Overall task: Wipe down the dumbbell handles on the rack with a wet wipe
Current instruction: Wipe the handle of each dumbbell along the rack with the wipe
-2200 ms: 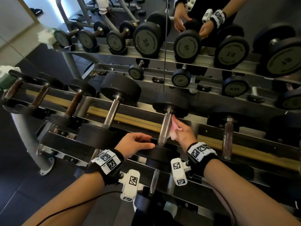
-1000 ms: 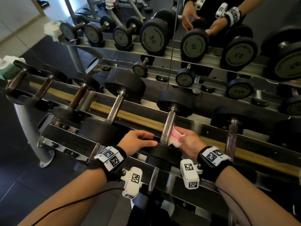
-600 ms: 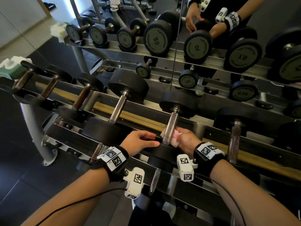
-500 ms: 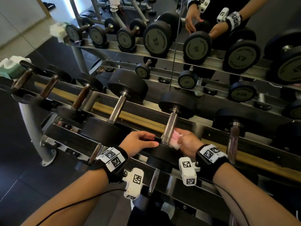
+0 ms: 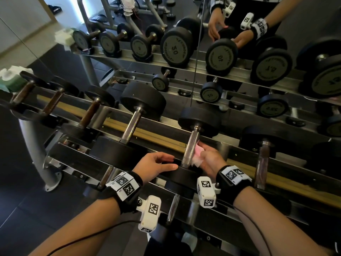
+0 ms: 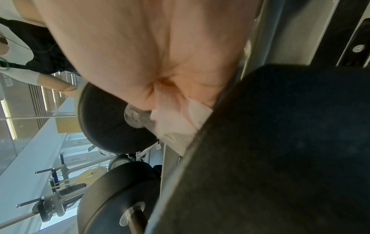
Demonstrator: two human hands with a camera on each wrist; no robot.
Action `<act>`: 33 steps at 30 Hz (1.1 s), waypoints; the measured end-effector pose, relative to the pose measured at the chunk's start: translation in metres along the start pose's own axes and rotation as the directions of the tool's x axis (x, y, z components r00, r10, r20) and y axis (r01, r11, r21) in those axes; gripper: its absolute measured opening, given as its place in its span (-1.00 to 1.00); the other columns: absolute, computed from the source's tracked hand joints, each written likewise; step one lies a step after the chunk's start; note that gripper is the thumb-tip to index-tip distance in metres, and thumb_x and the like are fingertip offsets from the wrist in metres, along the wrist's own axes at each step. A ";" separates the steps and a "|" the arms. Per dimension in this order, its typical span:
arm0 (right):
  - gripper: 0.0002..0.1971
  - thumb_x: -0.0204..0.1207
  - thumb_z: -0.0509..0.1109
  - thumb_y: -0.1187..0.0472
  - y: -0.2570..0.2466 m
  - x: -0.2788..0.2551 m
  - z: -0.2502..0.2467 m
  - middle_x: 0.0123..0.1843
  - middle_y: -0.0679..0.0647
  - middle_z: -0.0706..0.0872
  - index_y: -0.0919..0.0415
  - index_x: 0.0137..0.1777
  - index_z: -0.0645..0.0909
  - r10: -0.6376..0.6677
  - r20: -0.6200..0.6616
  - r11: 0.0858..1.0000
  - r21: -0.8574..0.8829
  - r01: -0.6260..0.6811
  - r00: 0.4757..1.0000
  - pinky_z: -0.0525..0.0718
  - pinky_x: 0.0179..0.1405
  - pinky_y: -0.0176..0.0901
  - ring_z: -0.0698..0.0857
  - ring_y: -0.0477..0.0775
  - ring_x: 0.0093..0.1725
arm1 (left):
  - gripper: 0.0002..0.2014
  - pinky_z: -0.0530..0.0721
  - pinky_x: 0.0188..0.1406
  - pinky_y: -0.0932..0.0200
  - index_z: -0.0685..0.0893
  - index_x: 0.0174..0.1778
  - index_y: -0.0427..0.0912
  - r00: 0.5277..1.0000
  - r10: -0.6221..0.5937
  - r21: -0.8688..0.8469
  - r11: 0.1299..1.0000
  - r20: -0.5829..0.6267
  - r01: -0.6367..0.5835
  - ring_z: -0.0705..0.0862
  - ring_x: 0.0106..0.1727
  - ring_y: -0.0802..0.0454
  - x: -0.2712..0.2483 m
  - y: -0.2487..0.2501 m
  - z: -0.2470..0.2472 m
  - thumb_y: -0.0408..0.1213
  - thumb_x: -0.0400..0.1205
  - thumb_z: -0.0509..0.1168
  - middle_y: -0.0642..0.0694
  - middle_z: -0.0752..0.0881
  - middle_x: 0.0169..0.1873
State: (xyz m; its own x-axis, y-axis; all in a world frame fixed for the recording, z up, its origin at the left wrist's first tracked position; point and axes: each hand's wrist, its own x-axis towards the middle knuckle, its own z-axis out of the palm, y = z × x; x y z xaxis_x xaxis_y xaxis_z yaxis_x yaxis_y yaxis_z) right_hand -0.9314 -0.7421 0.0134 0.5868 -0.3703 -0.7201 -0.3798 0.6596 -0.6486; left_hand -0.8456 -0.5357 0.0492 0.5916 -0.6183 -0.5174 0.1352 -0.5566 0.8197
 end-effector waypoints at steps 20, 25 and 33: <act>-0.77 0.63 0.40 0.16 -0.018 -0.008 0.006 0.02 -0.10 0.75 -0.27 -0.04 0.74 -0.323 -0.173 0.913 -0.315 0.259 0.930 0.63 0.36 0.20 0.71 0.13 0.16 | -0.58 0.51 0.55 -0.15 0.77 0.21 0.19 1.000 0.006 0.004 1.000 0.000 -0.006 0.66 0.36 0.18 -0.001 -0.002 -0.002 0.01 0.42 0.60 0.25 0.81 0.13; -0.70 0.63 0.39 0.21 -0.009 -0.019 -0.003 0.21 -0.01 0.77 -0.29 -0.04 0.80 -0.323 0.026 0.906 -0.280 0.317 0.946 0.65 0.35 0.14 0.72 0.11 0.22 | -0.55 0.51 0.55 -0.15 0.78 0.19 0.13 1.000 0.007 -0.034 0.999 -0.007 -0.007 0.68 0.34 0.12 -0.001 0.001 -0.001 -0.01 0.36 0.62 0.24 0.83 0.08; -0.84 0.54 0.49 0.20 -0.019 -0.038 -0.019 0.11 0.12 0.81 -0.04 0.03 0.84 -0.273 0.117 0.891 -0.344 0.297 0.955 0.70 -0.19 -0.31 0.77 0.12 0.09 | -0.60 0.54 0.52 -0.16 0.77 0.18 0.11 1.000 0.006 -0.045 0.999 0.001 -0.006 0.69 0.32 0.11 -0.001 0.002 -0.001 -0.08 0.41 0.61 0.18 0.83 0.09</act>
State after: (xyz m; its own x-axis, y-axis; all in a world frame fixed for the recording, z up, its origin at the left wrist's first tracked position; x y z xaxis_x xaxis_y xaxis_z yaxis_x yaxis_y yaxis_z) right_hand -0.9603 -0.7535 0.0488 0.7478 -0.4567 -0.4819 -0.4106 0.2523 -0.8762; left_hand -0.8450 -0.5356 0.0518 0.5920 -0.6221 -0.5124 0.1667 -0.5275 0.8331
